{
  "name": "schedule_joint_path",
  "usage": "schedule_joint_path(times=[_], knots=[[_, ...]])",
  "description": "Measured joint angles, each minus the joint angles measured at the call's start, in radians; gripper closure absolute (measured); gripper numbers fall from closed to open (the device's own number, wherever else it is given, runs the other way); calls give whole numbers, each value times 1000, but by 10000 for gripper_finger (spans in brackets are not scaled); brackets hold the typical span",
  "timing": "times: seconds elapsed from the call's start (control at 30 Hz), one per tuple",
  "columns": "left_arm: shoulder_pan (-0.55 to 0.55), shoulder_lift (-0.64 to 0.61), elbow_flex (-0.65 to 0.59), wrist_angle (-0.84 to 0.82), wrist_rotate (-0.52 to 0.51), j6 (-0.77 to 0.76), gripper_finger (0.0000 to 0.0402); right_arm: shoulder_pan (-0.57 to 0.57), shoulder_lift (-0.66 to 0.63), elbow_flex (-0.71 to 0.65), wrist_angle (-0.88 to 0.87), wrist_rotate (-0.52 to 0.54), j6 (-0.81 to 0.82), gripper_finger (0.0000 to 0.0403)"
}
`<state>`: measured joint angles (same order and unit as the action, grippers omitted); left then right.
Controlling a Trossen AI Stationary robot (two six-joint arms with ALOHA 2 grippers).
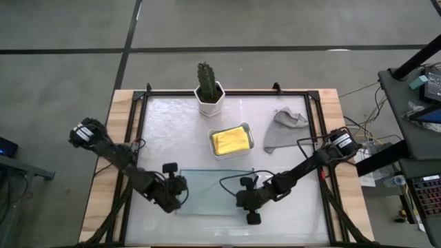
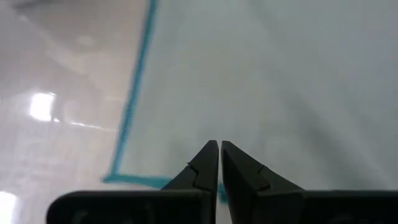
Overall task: Fold microfiber towels
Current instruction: Fold the light blue towel
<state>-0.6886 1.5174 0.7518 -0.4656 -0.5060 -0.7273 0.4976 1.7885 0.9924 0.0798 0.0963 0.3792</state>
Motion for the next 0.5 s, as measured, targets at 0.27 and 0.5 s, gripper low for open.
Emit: schedule_joint_path(times=[0.27, 0.5], knots=[[58, 0, -99, 32, -3, -39, 396, 2, 0, 0, -15, -52, 31, 385], [66, -13, -118, 34, -7, -77, 396, 3, 1, -1, -42, -71, 57, 385]])
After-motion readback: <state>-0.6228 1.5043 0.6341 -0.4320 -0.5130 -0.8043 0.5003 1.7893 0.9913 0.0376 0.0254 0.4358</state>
